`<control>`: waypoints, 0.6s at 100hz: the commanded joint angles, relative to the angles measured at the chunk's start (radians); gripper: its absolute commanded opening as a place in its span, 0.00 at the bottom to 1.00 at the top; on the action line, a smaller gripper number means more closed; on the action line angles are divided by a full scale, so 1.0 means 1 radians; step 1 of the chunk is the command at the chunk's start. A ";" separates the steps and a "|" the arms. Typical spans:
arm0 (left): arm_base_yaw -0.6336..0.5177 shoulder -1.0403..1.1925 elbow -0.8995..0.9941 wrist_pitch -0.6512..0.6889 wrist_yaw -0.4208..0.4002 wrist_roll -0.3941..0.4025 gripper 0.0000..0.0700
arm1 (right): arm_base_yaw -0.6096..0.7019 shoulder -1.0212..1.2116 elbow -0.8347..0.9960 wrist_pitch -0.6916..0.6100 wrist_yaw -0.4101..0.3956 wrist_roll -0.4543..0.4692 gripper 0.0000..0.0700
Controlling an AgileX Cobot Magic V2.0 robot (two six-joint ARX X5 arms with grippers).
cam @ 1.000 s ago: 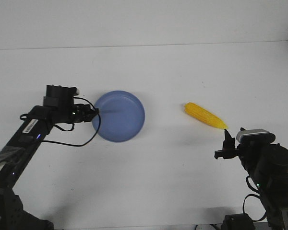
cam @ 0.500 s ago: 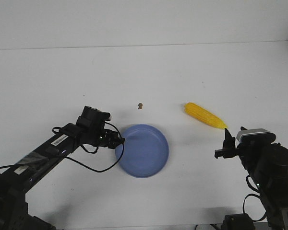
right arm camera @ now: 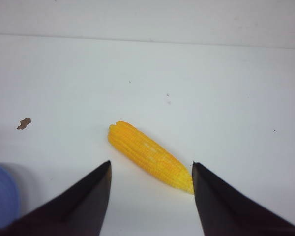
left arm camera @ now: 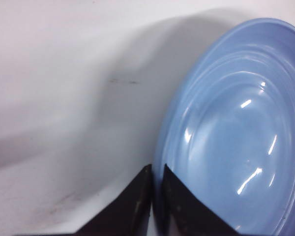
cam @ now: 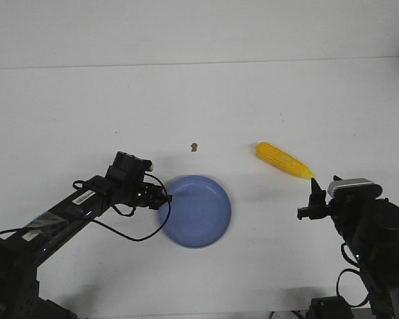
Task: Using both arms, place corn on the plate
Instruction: 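Release the plate and pull the left gripper back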
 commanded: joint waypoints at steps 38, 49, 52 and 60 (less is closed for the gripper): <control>-0.005 0.020 -0.017 0.006 0.005 -0.016 0.35 | 0.001 0.003 0.019 0.014 0.000 0.007 0.50; -0.005 0.020 -0.017 0.008 0.005 -0.016 0.47 | 0.001 0.003 0.019 0.014 0.000 0.007 0.50; -0.005 0.020 -0.016 0.009 0.005 -0.016 0.51 | 0.001 0.003 0.019 0.014 0.000 0.007 0.50; -0.001 0.017 -0.016 0.018 0.005 -0.014 0.62 | 0.001 0.003 0.019 0.014 0.000 0.007 0.50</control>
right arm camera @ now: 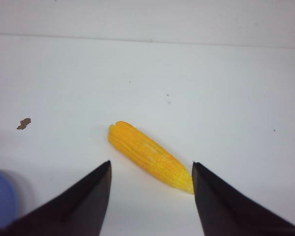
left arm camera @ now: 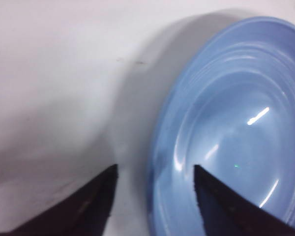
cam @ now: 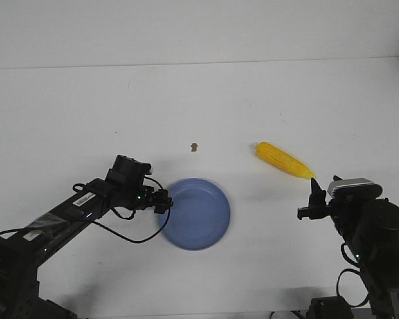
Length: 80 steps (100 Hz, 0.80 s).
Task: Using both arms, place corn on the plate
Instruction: 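Release the plate and pull the left gripper back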
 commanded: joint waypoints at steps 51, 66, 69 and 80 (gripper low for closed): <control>0.125 -0.337 0.013 0.003 -0.255 0.193 0.66 | 0.001 0.003 0.019 0.015 0.001 0.005 0.50; 0.148 -0.439 0.013 -0.106 -0.383 0.278 0.66 | 0.001 0.007 0.019 0.018 0.001 -0.014 0.50; 0.153 -0.453 0.013 -0.130 -0.407 0.291 0.66 | 0.001 0.011 0.019 0.019 0.001 -0.022 0.50; 0.164 -0.491 0.013 -0.183 -0.459 0.315 0.66 | 0.001 0.024 0.019 0.019 0.001 -0.047 0.50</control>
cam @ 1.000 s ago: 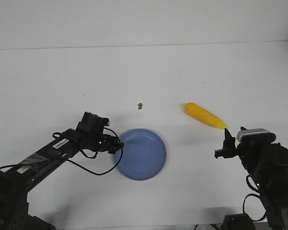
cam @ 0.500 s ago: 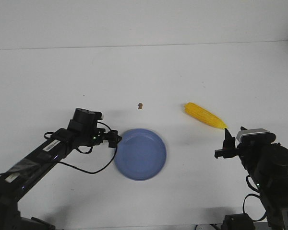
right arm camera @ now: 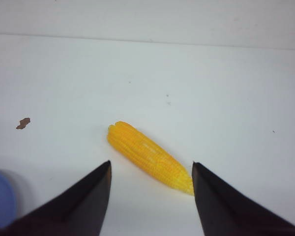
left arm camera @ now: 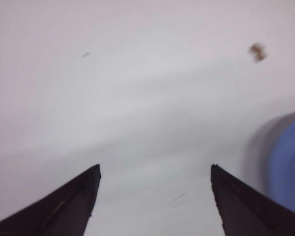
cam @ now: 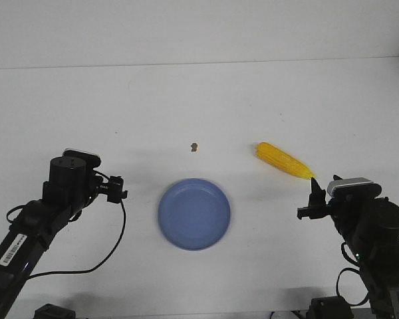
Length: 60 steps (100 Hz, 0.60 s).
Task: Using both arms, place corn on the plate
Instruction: 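Release the plate and pull the left gripper back, then lower the right gripper onto the yellow corn and grasp it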
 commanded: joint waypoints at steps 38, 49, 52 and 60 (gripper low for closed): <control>0.011 -0.031 0.013 0.004 -0.017 0.042 0.66 | 0.001 0.221 0.027 0.072 -0.018 -0.167 0.50; 0.011 -0.031 0.013 0.007 -0.015 0.036 0.66 | 0.001 0.368 0.072 0.046 -0.076 -0.230 0.50; 0.011 -0.031 0.013 0.007 -0.012 0.035 0.66 | 0.001 0.410 0.089 0.038 -0.085 -0.244 0.50; 0.011 -0.031 0.013 0.007 -0.008 0.035 0.66 | 0.001 0.523 0.138 0.027 -0.086 -0.277 0.50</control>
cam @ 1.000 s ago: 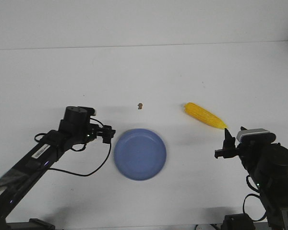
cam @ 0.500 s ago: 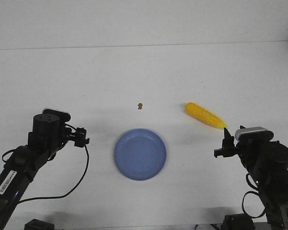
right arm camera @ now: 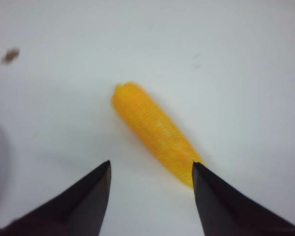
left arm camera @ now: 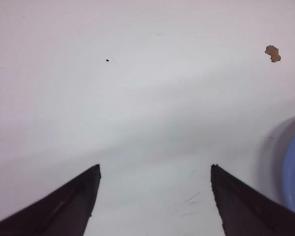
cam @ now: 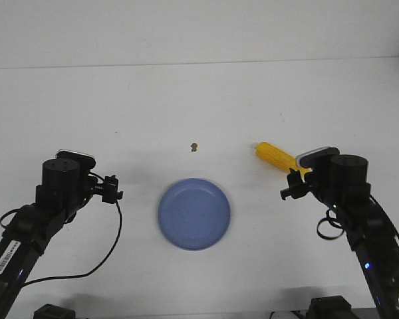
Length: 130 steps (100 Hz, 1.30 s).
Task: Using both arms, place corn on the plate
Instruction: 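Lower the right gripper onto the yellow corn and grasp it, then carry the corn with the right gripper over the blue plate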
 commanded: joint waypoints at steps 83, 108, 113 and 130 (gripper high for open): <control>-0.002 0.010 0.013 0.008 0.003 -0.006 0.66 | -0.001 0.636 0.314 -0.034 0.001 -0.191 0.61; -0.002 0.010 0.013 0.008 0.003 -0.007 0.66 | -0.008 0.685 0.314 -0.023 -0.008 -0.189 0.65; -0.002 0.010 0.013 0.008 0.003 -0.007 0.66 | -0.008 0.697 0.314 -0.023 -0.008 -0.187 0.65; -0.002 0.010 0.013 0.008 0.003 -0.007 0.66 | -0.007 0.706 0.314 -0.023 -0.008 -0.185 0.41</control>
